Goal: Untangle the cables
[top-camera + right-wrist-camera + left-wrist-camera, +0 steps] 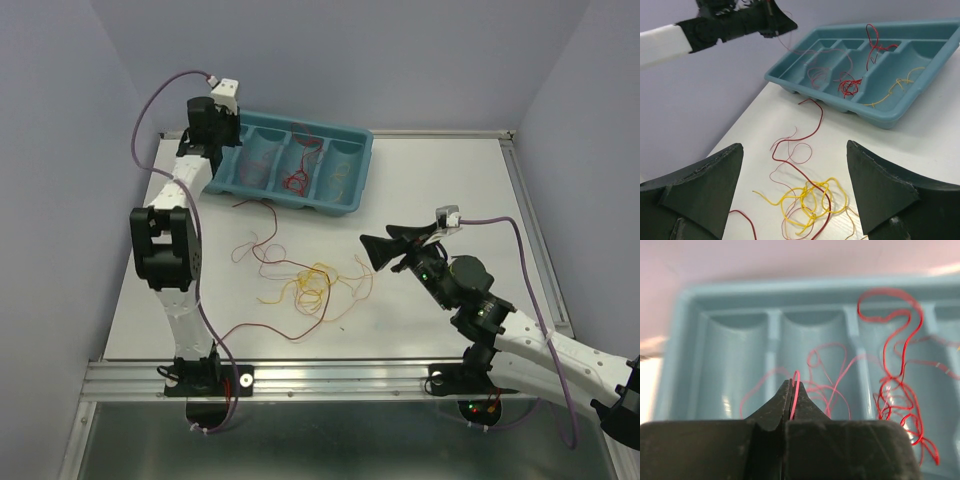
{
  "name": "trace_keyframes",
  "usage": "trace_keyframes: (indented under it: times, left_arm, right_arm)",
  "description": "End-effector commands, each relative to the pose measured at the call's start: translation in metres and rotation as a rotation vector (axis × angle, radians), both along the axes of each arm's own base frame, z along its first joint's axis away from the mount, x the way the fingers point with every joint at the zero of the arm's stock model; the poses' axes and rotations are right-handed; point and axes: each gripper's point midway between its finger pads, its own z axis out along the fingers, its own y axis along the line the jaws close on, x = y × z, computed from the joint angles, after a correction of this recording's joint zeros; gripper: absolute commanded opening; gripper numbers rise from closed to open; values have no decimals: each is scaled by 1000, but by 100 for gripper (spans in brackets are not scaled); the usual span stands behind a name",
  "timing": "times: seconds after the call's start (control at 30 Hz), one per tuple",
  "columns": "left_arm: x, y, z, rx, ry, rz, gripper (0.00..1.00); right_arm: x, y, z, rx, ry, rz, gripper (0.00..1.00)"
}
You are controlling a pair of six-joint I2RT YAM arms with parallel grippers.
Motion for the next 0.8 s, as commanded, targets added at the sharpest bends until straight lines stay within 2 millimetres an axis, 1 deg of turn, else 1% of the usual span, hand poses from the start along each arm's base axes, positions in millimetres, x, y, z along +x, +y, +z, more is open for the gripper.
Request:
trace_keyframes:
  times: [0.0, 0.03, 0.07, 0.1, 0.17, 0.27, 0.33, 0.37, 0.47, 0.53, 0.57, 0.6, 0.63, 0.67, 0.73, 0.77]
  left_arm:
    - [-12, 20, 125, -49, -241, 57, 0]
    - [-13, 19, 132, -66, -248, 37, 0]
    - [-16, 14, 135, -93, -242, 7, 0]
    - [-17, 25, 140, -107, -246, 16, 0]
    - [-19, 26, 152, -128, -270, 3, 0]
    - [-21, 36, 171, -163, -306, 12, 0]
    - [-21, 40, 177, -162, -318, 14, 0]
    - [-21, 38, 181, -163, -321, 12, 0]
    - [-20, 50, 193, -157, -345, 47, 0]
    - [-21, 55, 201, -187, -355, 59, 0]
    - [-22, 62, 210, -203, -369, 62, 0]
    - [-24, 61, 215, -215, -372, 36, 0]
    - [-26, 59, 224, -224, -387, 16, 0]
    - [-30, 57, 228, -252, -381, -27, 0]
    - [-35, 50, 238, -272, -387, -79, 0]
    - [-39, 45, 247, -275, -395, -107, 0]
  right_arm:
    - [0, -5, 7, 26, -37, -19, 89]
    - [-1, -5, 7, 27, -38, -18, 89]
    - [-1, -6, 7, 26, -39, -20, 89]
    - [-1, -6, 7, 26, -39, -20, 89]
    - [0, -6, 6, 25, -37, -23, 89]
    - [0, -5, 6, 22, -36, -20, 89]
    - [0, -5, 6, 23, -37, -20, 89]
    - [0, -4, 6, 22, -36, -18, 89]
    - [0, -4, 5, 21, -35, -17, 89]
    - [0, -4, 5, 18, -35, -17, 89]
    - [1, -4, 4, 18, -33, -18, 89]
    - [0, -4, 6, 19, -36, -17, 89]
    - [1, -4, 6, 19, -36, -17, 89]
    - [0, -3, 6, 19, -36, -14, 89]
    - [0, -3, 6, 19, -36, -15, 89]
    - [0, -4, 6, 19, -36, -15, 89]
